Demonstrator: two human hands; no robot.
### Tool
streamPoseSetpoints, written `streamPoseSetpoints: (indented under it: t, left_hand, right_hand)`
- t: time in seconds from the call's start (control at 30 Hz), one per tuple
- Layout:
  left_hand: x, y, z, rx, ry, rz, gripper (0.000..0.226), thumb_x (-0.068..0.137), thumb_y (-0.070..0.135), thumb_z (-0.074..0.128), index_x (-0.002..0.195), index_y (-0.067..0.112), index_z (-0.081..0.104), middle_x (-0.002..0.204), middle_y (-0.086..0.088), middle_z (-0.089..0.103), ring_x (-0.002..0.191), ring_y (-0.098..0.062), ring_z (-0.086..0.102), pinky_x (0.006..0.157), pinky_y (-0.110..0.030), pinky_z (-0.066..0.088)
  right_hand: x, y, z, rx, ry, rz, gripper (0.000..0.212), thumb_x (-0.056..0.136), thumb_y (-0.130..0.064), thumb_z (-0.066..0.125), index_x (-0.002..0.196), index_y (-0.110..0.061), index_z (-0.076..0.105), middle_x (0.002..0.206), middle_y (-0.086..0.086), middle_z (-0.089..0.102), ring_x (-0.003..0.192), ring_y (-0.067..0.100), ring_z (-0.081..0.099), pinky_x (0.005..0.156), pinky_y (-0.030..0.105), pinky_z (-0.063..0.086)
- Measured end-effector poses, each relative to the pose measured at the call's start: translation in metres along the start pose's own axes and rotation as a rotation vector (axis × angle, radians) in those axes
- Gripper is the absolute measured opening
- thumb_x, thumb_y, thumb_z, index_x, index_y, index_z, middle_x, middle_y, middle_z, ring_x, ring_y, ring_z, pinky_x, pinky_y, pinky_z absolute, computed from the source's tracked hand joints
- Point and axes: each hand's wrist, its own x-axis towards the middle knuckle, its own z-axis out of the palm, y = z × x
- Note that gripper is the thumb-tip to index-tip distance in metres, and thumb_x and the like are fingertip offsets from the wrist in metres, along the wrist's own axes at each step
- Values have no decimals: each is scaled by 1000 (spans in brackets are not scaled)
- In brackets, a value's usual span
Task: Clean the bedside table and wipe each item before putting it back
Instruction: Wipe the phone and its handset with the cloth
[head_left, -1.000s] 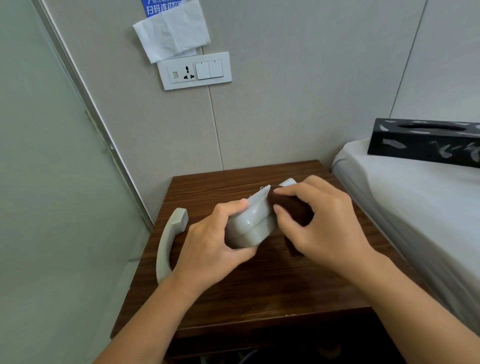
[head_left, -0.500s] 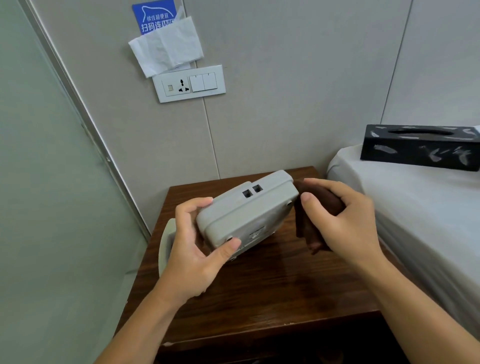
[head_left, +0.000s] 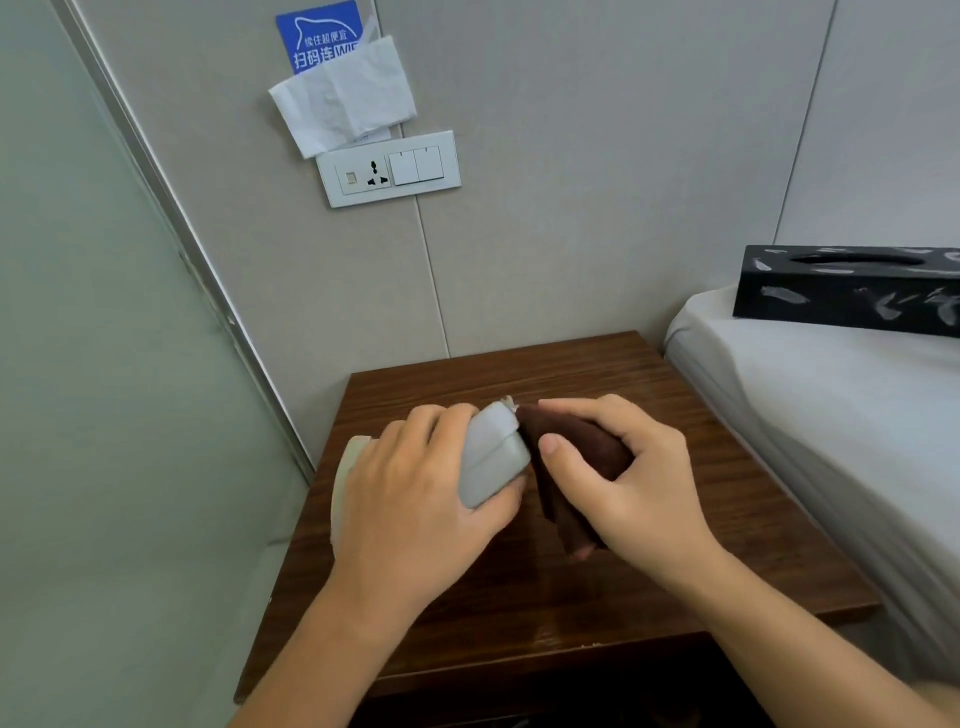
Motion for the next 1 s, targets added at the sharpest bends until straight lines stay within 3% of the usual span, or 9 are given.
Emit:
streamPoseSetpoints:
  t: [0.13,0.23,0.33,0.43,0.57,0.67,0.77,0.87,1.0]
  left_hand:
    - [-7,-9,19,-209,61,-18,54,81,62,73,117,24,58,104,15,59,91,-4,53,73,-26,50]
    - [-12,-13,25,-441,29,-43,56,79,63,73,125,40,50,113,28,49,109,-1,51,85,-28,50]
    - [-14,-12,29,-595,-38,-84,64,77,58,79,126,62,39,125,30,49,119,-6,54,85,-25,55]
    - [-17,-13,32,-739,-126,-137,73,78,33,90,129,52,41,129,31,53,122,-1,57,85,-19,57]
    - [-14,-16,32,-736,-167,-134,82,75,29,90,138,48,40,136,22,57,122,-5,61,93,-29,58]
    - [-13,-18,29,-792,-181,-83,78,81,23,85,139,53,42,128,21,62,114,-10,67,89,-28,59]
    - [-18,-22,30,-824,-185,-76,80,81,13,84,139,51,45,123,16,66,110,-15,69,86,-28,59]
    - [-22,-24,32,-805,-142,-65,75,78,28,85,139,48,47,123,19,63,109,-14,67,83,-25,57]
    - [-18,-18,31,-763,-107,-86,71,76,48,81,135,59,43,124,27,55,112,-10,62,78,-19,56]
  right_hand:
    - [3,1,-4,-6,23,-2,27,89,-13,77,115,-23,76,97,-13,72,96,11,70,79,17,52]
    - [10,4,-15,-39,72,21,27,91,-18,75,117,-23,75,102,-10,73,97,12,71,80,32,59]
    - [15,3,-25,-95,73,24,28,90,-23,75,118,-24,74,103,-10,72,97,11,70,81,37,59]
    - [16,-2,-28,-174,5,-73,25,91,-21,77,116,-24,76,100,-10,70,97,12,68,80,29,55]
    - [7,-11,-7,-236,-148,-215,31,88,-26,77,118,-22,76,98,-8,61,93,9,62,78,18,48]
    - [1,-12,6,-398,-184,-226,39,91,-44,67,129,-34,70,105,-9,49,100,9,50,82,19,46]
    - [-3,-16,12,-440,-216,-229,40,92,-46,63,131,-36,67,116,-8,48,107,11,50,87,28,51]
    - [12,-8,11,-438,-194,-230,34,92,-40,66,124,-30,72,108,-4,53,96,13,56,80,33,56]
    - [50,10,-9,-521,-77,-42,29,91,-34,71,119,-27,74,104,-8,56,92,3,54,85,36,57]
